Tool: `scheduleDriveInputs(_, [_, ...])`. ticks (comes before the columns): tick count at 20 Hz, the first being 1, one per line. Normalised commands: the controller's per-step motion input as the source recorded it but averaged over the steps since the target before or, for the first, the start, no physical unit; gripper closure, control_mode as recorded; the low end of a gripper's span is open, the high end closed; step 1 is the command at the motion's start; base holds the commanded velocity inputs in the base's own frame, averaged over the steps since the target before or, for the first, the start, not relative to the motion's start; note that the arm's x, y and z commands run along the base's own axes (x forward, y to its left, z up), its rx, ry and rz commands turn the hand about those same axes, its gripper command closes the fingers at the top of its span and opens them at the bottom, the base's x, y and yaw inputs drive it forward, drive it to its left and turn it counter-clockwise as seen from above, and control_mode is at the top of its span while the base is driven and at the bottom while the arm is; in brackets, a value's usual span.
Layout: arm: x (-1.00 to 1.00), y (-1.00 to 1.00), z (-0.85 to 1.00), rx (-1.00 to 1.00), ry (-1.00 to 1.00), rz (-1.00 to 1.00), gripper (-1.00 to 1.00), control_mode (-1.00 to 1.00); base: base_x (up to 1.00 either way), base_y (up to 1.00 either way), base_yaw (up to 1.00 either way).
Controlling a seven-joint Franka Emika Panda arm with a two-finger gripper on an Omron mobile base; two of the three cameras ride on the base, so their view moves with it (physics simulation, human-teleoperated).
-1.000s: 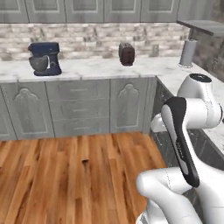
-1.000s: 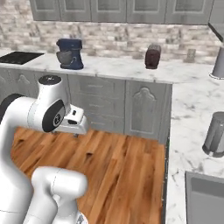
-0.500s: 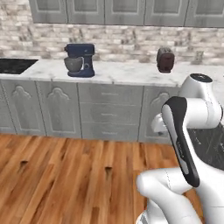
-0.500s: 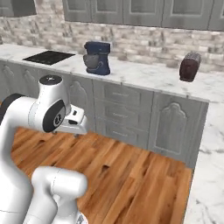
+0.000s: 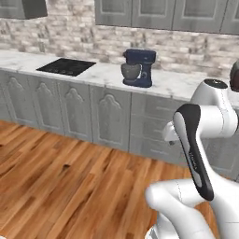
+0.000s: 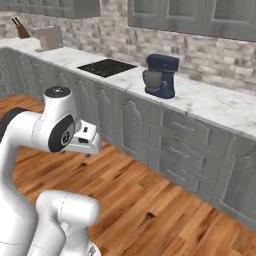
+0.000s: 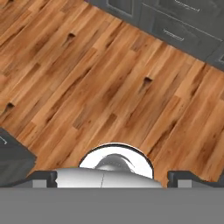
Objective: Navigate to the coffee machine.
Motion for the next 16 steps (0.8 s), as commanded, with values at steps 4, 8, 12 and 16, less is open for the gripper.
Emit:
scheduleDriveInputs(4, [0.0,0.0,0.0,0.0,0.0,0.0,-1.0,1.0,1.0,0.17,0.48])
scheduleDriveInputs(8, [0.0,0.0,0.0,0.0,0.0,0.0,-1.0,1.0,1.0,0.22,0.43])
scheduleDriveInputs(12, [0.0,0.0,0.0,0.0,0.0,0.0,-1.0,1.0,1.0,0.28,0.41])
scheduleDriveInputs(16, [0.0,0.0,0.0,0.0,0.0,0.0,-1.0,1.0,1.0,0.34,0.37])
